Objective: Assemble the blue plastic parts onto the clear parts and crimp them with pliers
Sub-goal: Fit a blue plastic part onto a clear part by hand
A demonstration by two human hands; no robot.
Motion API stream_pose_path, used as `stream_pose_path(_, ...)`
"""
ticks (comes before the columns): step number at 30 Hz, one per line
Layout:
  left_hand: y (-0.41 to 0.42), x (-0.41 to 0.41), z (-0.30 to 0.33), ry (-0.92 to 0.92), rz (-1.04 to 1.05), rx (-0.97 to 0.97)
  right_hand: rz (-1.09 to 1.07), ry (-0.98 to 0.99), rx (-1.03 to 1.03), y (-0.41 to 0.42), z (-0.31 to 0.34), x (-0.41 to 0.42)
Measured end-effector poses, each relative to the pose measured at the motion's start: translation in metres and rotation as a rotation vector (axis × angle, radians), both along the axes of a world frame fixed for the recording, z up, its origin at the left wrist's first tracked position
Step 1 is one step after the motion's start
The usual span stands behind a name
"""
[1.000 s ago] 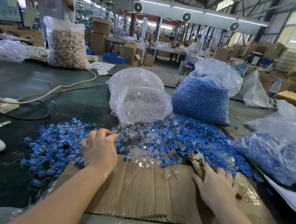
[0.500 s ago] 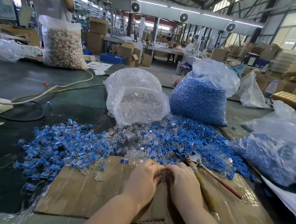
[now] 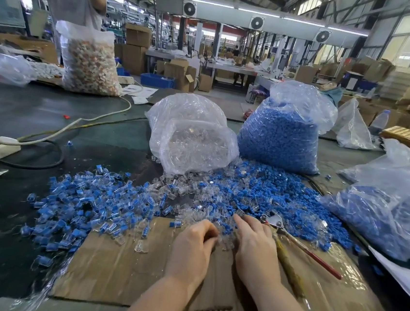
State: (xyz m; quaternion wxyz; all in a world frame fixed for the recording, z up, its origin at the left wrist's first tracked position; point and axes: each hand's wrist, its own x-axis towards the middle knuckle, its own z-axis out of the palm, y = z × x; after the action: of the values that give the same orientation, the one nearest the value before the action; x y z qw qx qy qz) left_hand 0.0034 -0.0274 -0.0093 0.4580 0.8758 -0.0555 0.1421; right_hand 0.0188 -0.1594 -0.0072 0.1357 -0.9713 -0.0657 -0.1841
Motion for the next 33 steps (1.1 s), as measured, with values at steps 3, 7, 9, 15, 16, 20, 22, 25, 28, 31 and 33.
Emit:
stream_pose_path(3,0.000,0.000,0.000,-0.017,0.015,-0.019,0.009,0.040,-0.097,0.000,-0.001,0.004)
stream_pose_path(7,0.002,0.001,-0.002,-0.044,0.046,-0.016,-0.003,-0.015,-0.013,-0.001,-0.002,0.005)
stream_pose_path(9,0.002,0.001,-0.002,-0.034,0.063,-0.041,-0.022,-0.037,0.078,-0.002,-0.004,0.004)
stream_pose_path(15,0.002,-0.002,-0.001,-0.001,0.038,-0.067,-0.040,-0.052,0.294,-0.005,-0.001,-0.002)
stream_pose_path(16,0.003,-0.002,0.000,-0.005,0.043,-0.057,-0.027,-0.052,0.286,-0.005,-0.001,-0.002)
stream_pose_path(20,0.004,-0.002,0.001,-0.005,0.056,-0.074,-0.028,-0.057,0.289,-0.005,-0.002,-0.001)
stream_pose_path(22,0.004,-0.001,0.001,0.003,0.042,-0.084,-0.032,-0.047,0.281,-0.005,-0.003,0.000)
stream_pose_path(25,0.004,-0.001,0.001,0.001,0.026,-0.085,-0.050,-0.024,0.263,-0.004,-0.004,0.001)
stream_pose_path(28,0.004,-0.001,0.001,-0.005,0.016,-0.092,-0.083,-0.015,0.282,-0.004,-0.005,0.003)
stream_pose_path(31,0.004,-0.001,0.001,0.002,0.008,-0.101,-0.109,-0.024,0.282,-0.006,-0.003,0.006)
stream_pose_path(33,0.004,-0.001,0.001,0.006,0.007,-0.117,-0.121,-0.024,0.246,-0.007,0.000,0.010)
